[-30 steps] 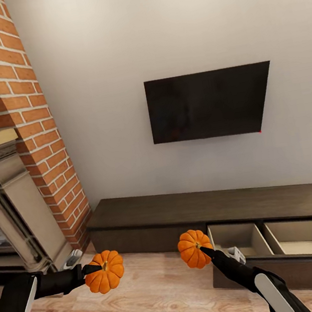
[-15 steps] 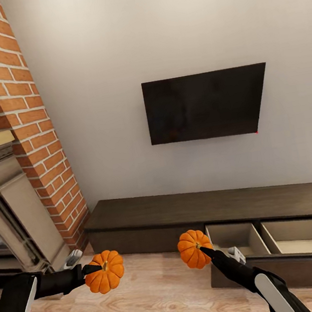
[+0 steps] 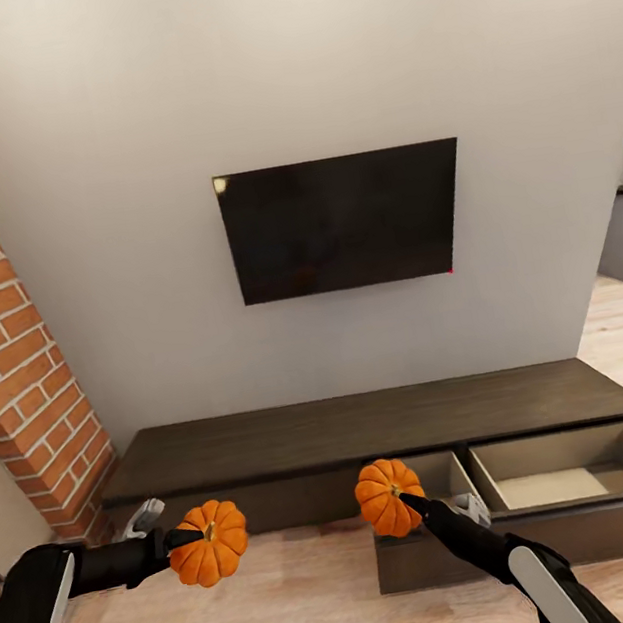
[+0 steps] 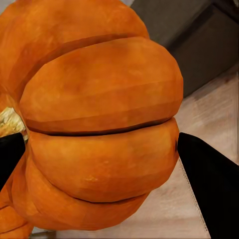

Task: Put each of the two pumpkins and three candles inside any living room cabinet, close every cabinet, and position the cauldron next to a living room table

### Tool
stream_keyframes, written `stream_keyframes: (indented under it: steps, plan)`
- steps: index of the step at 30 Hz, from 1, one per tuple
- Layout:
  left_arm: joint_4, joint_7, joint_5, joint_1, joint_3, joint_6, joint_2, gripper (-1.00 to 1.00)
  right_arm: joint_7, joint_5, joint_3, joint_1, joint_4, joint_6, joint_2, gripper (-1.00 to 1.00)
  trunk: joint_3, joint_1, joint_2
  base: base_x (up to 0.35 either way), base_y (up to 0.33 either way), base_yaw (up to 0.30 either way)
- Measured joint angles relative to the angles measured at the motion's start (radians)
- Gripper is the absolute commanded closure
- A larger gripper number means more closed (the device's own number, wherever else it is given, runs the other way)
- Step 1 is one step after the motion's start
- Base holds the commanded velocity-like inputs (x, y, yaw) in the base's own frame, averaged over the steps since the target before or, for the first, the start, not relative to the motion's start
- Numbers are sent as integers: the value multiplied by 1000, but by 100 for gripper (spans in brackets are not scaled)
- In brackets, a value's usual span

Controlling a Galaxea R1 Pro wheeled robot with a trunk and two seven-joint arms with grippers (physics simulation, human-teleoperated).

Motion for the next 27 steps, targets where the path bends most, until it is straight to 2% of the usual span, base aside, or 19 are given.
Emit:
stream_keyframes:
  steps: [9,27]
  plan:
    - [0,3,-5,0,0,-2,-1,100,0,0,0,0,0,1,1,100,0,0,0,209,-252,-76]
    - [0,3,-5,0,0,-3,-1,100,-1,3,0,0,0,-1,1,100,0,0,0,204,-285,-260]
